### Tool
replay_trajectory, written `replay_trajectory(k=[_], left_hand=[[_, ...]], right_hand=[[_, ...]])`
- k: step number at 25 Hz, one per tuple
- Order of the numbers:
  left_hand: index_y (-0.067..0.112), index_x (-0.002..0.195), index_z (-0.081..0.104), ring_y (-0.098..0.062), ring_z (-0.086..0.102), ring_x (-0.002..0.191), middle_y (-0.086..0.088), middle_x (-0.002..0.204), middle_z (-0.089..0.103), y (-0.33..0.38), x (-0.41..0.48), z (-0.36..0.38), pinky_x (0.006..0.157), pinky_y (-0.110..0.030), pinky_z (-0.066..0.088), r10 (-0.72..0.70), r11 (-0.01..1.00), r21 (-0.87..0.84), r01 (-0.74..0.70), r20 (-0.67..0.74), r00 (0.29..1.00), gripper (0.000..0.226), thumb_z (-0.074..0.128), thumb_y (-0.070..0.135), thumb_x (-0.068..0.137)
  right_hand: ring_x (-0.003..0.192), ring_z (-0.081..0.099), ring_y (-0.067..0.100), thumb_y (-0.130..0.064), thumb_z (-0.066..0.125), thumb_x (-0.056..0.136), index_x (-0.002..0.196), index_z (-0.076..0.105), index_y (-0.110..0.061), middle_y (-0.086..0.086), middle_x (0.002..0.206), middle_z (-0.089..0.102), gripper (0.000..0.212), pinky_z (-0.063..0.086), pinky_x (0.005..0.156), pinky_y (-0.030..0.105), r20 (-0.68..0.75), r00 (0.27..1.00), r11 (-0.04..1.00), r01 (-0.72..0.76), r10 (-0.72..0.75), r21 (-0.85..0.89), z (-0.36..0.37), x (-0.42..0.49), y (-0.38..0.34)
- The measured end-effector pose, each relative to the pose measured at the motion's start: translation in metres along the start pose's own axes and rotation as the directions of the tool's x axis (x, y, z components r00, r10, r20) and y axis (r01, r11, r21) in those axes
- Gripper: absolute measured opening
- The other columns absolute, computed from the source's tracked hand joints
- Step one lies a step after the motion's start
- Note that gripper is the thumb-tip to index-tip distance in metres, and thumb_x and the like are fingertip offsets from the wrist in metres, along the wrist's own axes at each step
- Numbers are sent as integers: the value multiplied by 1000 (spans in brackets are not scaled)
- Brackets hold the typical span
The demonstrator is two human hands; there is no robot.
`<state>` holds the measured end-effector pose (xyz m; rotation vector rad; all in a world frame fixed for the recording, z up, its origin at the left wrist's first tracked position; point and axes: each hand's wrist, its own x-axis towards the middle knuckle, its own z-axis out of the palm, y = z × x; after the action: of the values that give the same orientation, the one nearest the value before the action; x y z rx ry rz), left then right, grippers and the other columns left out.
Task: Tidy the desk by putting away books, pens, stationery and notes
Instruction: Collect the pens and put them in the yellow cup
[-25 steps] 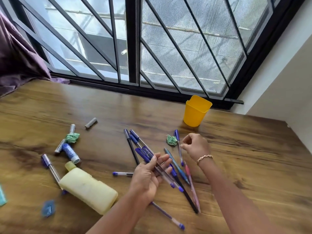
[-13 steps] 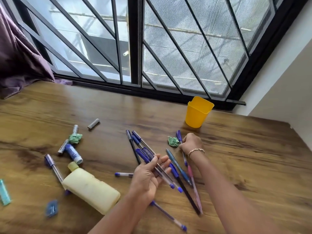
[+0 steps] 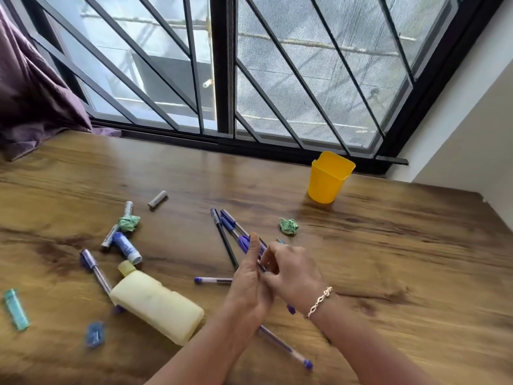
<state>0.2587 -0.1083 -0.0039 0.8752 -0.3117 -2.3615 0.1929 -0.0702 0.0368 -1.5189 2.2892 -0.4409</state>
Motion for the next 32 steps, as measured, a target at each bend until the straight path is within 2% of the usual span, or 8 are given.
replay_trajectory(k=[4, 7, 9, 14, 19, 22, 26, 32], left_hand=[[7, 77, 60, -15, 67, 58, -6, 61, 68, -3, 2, -4, 62, -28, 55, -7, 1000, 29, 8, -43, 999, 31, 47, 30, 94], [5, 88, 57, -21, 69, 63, -13, 74, 71, 0, 2, -8, 63, -34, 58, -20, 999, 26, 21, -27, 999, 26, 41, 22, 97], [3, 94, 56, -28, 68, 79, -19, 85, 70, 1, 2, -9, 73, -41, 56, -44, 999, 12, 45, -23, 999, 23, 39, 19, 98], [0, 96, 56, -33, 64, 91, -22, 87, 69, 0, 0, -10, 83, -46, 50, -52, 998, 34, 54, -44, 998, 24, 38, 16, 98], [2, 97, 57, -31, 67, 89, -21, 91, 69, -3, 0, -13, 81, -44, 54, -70, 994, 78, 73, -44, 997, 22, 41, 17, 97], [1, 97, 57, -31, 66, 88, -22, 93, 68, -2, -2, -12, 82, -44, 53, -67, 995, 74, 71, -49, 997, 22, 41, 17, 97], [1, 100, 57, -30, 68, 85, -23, 96, 68, -2, -4, -17, 74, -42, 56, -80, 992, 94, 84, -48, 996, 22, 42, 17, 96], [0, 97, 57, -25, 72, 68, -18, 80, 72, -7, -4, -16, 63, -37, 59, -90, 992, 86, 92, -24, 996, 21, 39, 9, 97]], right_hand=[[100, 60, 19, -16, 57, 82, 97, 63, -14, 1, 103, 67, 16, 44, 82, 27, -30, 998, 999, 49, -48, 5, 0, -4, 2], [84, 63, 12, -14, 68, 76, 77, 67, -21, -2, 92, 72, 7, 46, 74, 21, -29, 994, 985, -97, 102, 144, -18, 3, 33], [76, 60, 11, -13, 70, 75, 69, 63, -23, 1, 87, 73, 13, 42, 67, 20, -23, 973, 968, -227, 231, 105, -23, 2, 65], [93, 66, 23, -19, 73, 74, 60, 47, -27, 6, 96, 71, 31, 53, 82, 35, 108, 915, 921, -384, 389, -62, 0, -16, 100], [99, 60, 22, -16, 62, 78, 84, 54, -20, 5, 102, 67, 10, 45, 76, 26, 35, 918, 914, -389, 395, -119, 14, -15, 98], [100, 60, 23, -16, 60, 79, 96, 59, -15, 6, 103, 67, 17, 43, 75, 26, 32, 904, 901, -422, 427, -105, 18, -15, 94], [92, 63, 20, -15, 65, 74, 90, 61, -19, 1, 92, 68, 17, 48, 75, 27, 8, 914, 913, -406, 406, 41, -6, -17, 86], [74, 54, 14, -11, 64, 72, 86, 58, -22, -6, 69, 56, 18, 39, 62, 22, -13, 986, 977, -162, 165, 137, -18, -5, 45]])
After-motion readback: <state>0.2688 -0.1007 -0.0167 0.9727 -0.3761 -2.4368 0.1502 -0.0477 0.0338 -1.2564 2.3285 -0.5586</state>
